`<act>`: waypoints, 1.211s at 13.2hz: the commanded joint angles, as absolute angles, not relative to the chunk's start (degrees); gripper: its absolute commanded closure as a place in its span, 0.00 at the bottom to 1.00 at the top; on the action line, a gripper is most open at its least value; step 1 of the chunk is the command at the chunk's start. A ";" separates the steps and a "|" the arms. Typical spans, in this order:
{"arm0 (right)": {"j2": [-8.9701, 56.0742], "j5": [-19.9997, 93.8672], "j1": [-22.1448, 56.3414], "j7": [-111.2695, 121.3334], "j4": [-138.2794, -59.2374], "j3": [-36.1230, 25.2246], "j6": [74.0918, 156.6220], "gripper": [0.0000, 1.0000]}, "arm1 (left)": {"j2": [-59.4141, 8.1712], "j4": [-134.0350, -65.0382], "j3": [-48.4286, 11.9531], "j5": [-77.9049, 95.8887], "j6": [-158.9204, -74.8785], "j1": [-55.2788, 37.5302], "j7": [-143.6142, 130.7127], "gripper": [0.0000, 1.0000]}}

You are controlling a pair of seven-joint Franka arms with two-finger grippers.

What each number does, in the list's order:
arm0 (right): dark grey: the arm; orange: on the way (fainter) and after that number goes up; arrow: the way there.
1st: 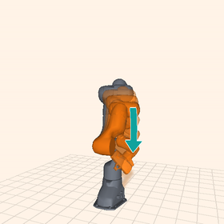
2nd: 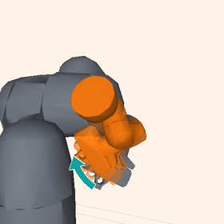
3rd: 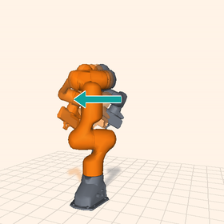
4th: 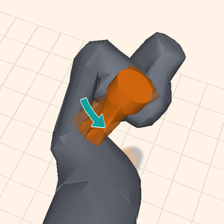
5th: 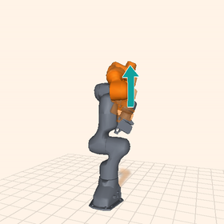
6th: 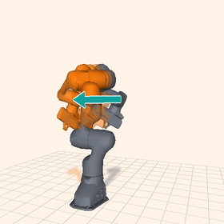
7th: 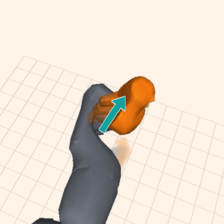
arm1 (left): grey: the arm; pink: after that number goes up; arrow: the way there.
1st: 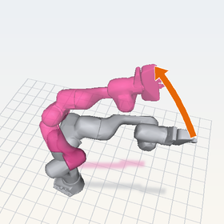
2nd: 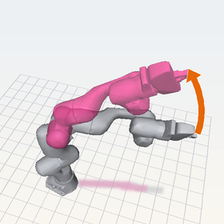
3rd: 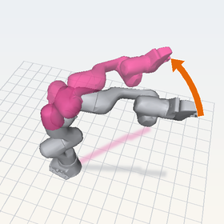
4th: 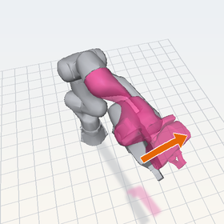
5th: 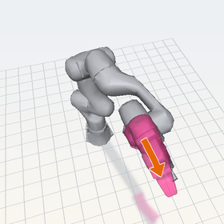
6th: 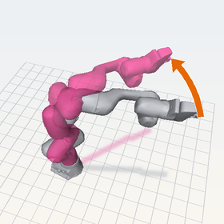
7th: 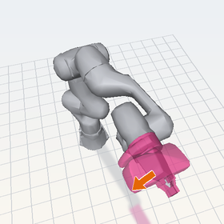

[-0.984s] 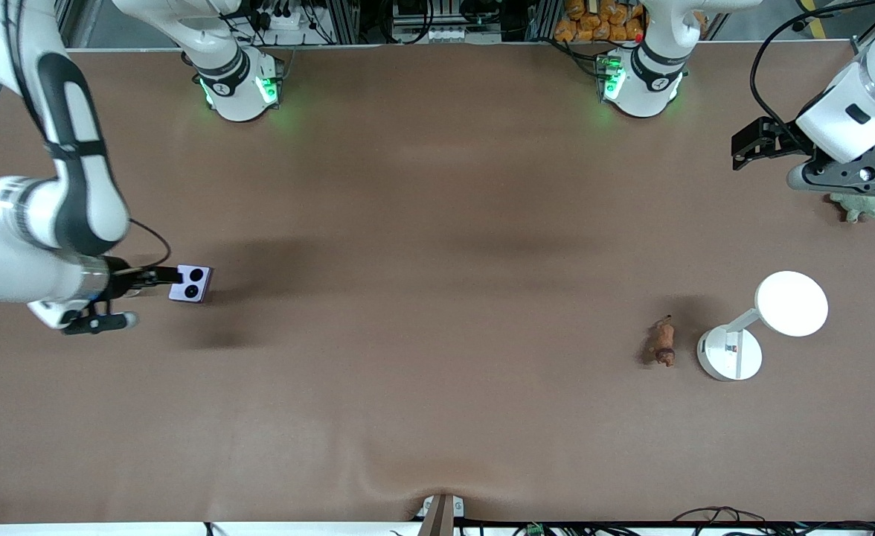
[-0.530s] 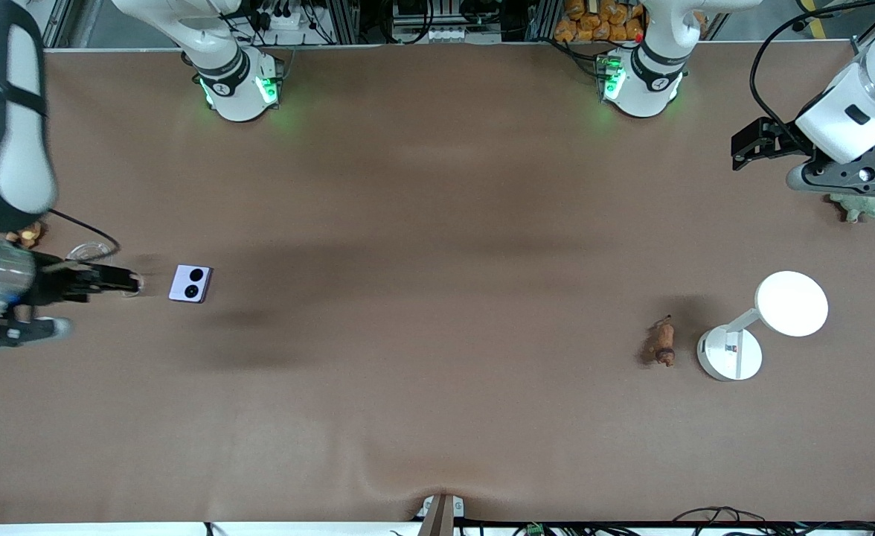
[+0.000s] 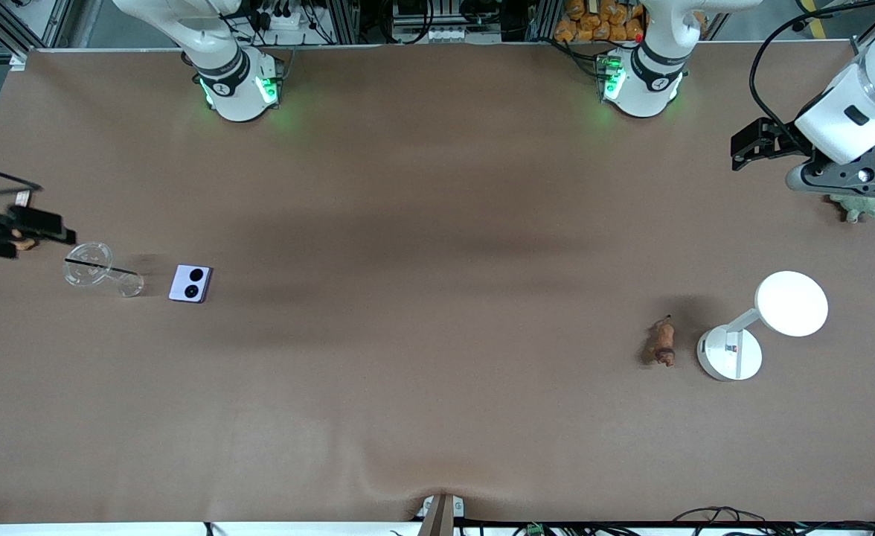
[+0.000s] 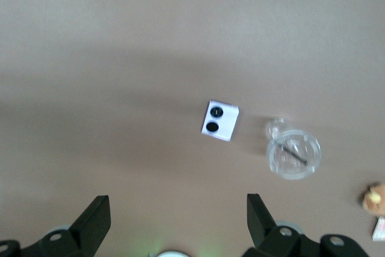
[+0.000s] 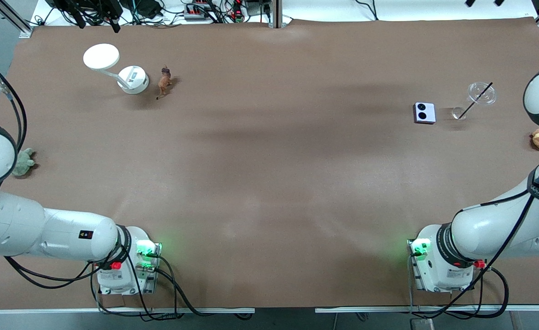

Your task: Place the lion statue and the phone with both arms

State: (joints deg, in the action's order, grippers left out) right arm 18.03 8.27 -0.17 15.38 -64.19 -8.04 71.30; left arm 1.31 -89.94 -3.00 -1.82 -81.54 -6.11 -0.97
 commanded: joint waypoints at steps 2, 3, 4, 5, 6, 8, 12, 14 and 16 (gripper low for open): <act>9.34 7.65 -0.53 10.92 -66.69 -7.56 66.72 0.00 | 1.14 -88.95 -2.90 -0.70 -80.51 -6.06 -1.05 0.00; 6.79 7.56 -0.44 6.55 -69.67 -7.38 66.80 0.00 | 1.14 -89.03 -2.99 -0.70 -80.51 -6.06 -1.05 0.00; 4.85 7.65 -0.44 2.07 -72.22 -7.21 66.80 0.00 | 1.14 -89.03 -2.99 -0.70 -80.51 -6.06 -1.05 0.00; 3.27 7.65 -0.35 -0.94 -74.68 -7.21 66.97 0.00 | 1.14 -89.12 -2.90 -0.70 -80.51 -6.06 -0.97 0.00; 1.69 7.65 -0.35 -1.75 -76.88 -7.21 67.23 0.00 | 1.14 -89.12 -2.90 -0.70 -80.42 -6.06 -1.05 0.00; 0.18 5.99 -0.18 -1.76 -79.97 -6.95 68.81 0.00 | 1.14 -89.12 -3.08 -0.70 -80.42 -6.15 -1.14 0.00; -1.31 4.58 -0.18 -1.76 -81.82 -4.66 70.57 0.00 | 1.14 -89.12 -3.34 -0.70 -80.42 -6.24 -1.32 0.00; -2.36 4.13 -0.18 -1.76 -83.31 -3.79 70.92 0.00 | 1.06 -89.12 -3.34 -0.70 -80.42 -6.15 -1.06 0.00; -5.00 3.87 -0.26 -1.76 -87.17 -3.43 73.38 0.00 | 0.97 -89.21 -3.34 -0.70 -80.51 -6.06 -0.88 0.00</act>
